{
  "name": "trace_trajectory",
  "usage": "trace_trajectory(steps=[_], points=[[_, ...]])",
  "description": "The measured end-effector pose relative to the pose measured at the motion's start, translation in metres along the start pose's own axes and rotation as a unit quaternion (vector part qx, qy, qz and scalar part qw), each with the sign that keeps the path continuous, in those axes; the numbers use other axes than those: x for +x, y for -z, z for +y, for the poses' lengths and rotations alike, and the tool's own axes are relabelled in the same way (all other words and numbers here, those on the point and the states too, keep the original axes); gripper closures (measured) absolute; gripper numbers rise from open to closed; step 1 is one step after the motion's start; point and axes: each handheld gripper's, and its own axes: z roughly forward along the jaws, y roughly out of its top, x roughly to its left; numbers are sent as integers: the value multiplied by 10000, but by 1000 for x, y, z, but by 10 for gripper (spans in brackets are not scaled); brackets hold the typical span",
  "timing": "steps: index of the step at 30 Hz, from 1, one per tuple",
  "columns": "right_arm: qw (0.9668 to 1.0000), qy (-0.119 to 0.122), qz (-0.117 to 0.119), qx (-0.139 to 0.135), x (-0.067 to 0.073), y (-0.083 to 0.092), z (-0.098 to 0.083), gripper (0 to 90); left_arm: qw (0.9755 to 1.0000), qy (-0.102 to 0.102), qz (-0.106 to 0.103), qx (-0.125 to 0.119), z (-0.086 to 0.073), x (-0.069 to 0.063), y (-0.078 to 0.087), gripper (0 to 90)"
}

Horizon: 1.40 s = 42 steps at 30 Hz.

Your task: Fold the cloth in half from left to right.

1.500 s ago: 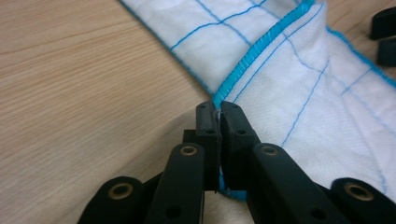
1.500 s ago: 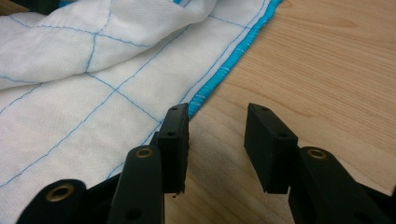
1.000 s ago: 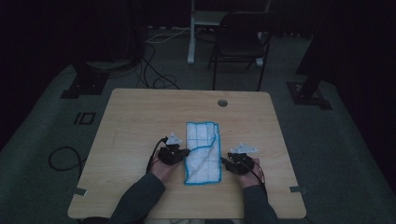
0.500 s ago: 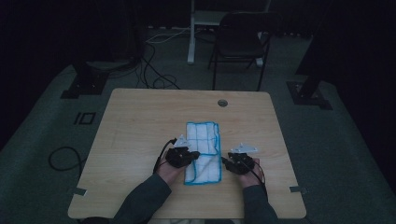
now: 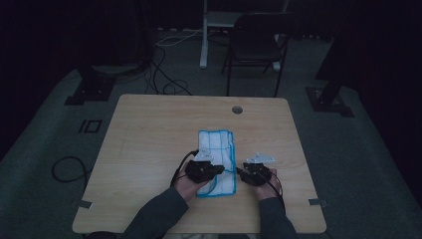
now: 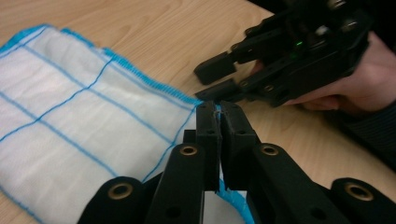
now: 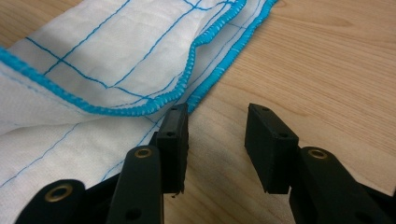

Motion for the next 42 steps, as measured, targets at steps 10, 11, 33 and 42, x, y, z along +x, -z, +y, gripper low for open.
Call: trace_trajectory(steps=[10,11,33,42], points=[[10000,-10,-9,-30,0,1,0,599,9997,29,216,-78,-4,8,8,777],[10000,-10,-16,-39,0,1,1,600,9996,44,262,-65,-6,10,9,777],[9997,43,-50,-227,-4,1,18,611,9956,382,858,15,-21,54,20,745],[9996,79,-32,-263,-6,-1,28,608,9930,540,1053,53,-20,74,19,738]])
